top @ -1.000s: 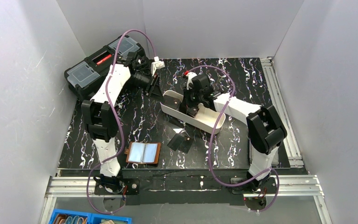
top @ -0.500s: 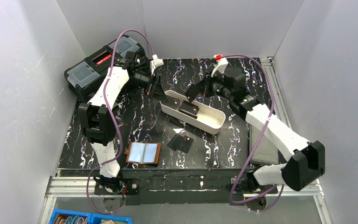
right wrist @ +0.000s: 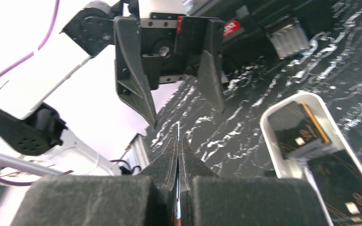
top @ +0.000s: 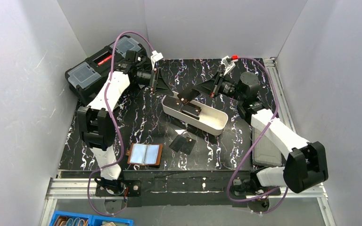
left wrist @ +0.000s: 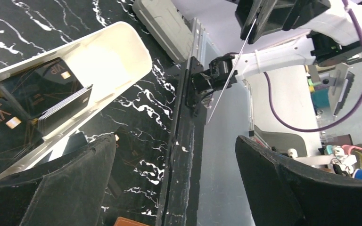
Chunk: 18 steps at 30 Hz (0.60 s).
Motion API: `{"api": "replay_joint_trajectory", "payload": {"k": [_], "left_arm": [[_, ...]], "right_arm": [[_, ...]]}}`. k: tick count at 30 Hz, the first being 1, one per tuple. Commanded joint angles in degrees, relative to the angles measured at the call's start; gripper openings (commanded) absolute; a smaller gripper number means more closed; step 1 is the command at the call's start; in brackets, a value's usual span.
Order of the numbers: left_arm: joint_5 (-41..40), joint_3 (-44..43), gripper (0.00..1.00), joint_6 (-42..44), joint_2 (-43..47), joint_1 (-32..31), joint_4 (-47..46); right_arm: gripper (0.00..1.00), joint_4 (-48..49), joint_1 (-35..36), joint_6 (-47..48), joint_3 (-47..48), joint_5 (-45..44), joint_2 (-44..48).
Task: Put the credit cards into the card holder
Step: Pick up the credit card from the storage box.
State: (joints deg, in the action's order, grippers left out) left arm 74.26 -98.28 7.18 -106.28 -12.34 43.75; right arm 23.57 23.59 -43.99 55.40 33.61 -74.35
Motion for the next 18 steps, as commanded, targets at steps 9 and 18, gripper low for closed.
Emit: {"api": "replay_joint_trajectory", "payload": {"k": [9,18], "left_arm": [[10.34,-0.43,0.98,-6.62,5.25,-4.28,-3.23],[12.20,0.40,0.52,-6.74,6.52,-4.96,-3.39]], "right_arm": [[0.01,13.03,2.15,-6.96,5.30,6.62,-5.20],[0.01,9.33,2.42,-2.61,5.79,4.34,-5.66]]}}
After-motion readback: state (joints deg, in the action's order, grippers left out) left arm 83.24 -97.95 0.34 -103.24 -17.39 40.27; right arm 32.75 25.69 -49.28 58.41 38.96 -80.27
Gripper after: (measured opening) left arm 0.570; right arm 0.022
